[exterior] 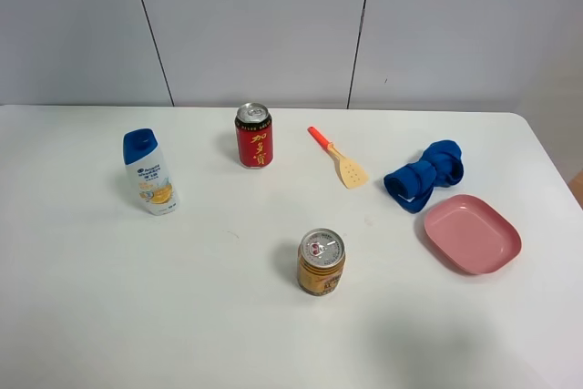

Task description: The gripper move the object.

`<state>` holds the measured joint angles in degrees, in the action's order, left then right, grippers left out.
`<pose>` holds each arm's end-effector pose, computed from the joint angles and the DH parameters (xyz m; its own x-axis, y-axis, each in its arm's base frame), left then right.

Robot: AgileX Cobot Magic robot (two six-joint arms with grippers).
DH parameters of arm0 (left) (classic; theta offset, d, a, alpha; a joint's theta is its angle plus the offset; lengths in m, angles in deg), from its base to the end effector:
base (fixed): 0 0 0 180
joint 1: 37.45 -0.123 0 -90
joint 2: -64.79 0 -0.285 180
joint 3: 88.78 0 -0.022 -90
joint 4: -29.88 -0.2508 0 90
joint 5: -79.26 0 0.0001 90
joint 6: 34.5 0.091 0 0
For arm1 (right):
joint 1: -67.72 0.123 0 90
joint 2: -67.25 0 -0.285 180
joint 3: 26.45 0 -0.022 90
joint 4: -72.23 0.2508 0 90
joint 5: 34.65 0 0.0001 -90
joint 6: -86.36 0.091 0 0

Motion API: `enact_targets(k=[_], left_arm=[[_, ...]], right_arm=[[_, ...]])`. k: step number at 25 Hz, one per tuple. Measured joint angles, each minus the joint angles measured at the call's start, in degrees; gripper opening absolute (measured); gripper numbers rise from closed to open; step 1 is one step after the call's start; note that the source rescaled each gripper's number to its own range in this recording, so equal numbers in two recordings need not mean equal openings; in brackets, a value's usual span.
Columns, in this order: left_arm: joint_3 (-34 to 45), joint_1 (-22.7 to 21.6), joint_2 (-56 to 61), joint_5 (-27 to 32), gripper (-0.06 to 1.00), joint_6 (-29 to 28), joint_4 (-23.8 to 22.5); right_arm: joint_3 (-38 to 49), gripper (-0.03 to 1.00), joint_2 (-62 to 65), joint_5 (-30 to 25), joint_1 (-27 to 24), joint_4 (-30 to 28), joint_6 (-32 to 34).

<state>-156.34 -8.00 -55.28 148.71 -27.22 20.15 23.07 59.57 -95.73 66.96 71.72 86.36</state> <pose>0.3596 -0.1865 0.4925 -0.3809 0.4261 -0.8206 0.4469 0.8618 0.2400 -0.0035 -0.0007 0.2722 -0.4738 0.0020 -0.8806 0.0181 0.9998 -0.0075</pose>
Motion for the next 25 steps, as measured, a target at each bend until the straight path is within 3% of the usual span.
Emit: enact_targets(k=[5,12,18,25], left_arm=[[6.25,-6.81,4.55,0.01,0.99,0.04,0.97],[30.78,-14.66,14.35,-0.56,0.99,2.13,0.42],[55.17,-23.04,28.88,-9.69,0.99,2.45,-1.97],[76.47,-27.0,47.47,-16.72,1.0,2.47,-4.62]], right_arm=[[0.0,1.0,0.0,0.0,0.0,0.0,0.0],[0.0,1.0,0.0,0.0,0.0,0.0,0.0],[0.0,1.0,0.0,0.0,0.0,0.0,0.0],[0.0,1.0,0.0,0.0,0.0,0.0,0.0]])
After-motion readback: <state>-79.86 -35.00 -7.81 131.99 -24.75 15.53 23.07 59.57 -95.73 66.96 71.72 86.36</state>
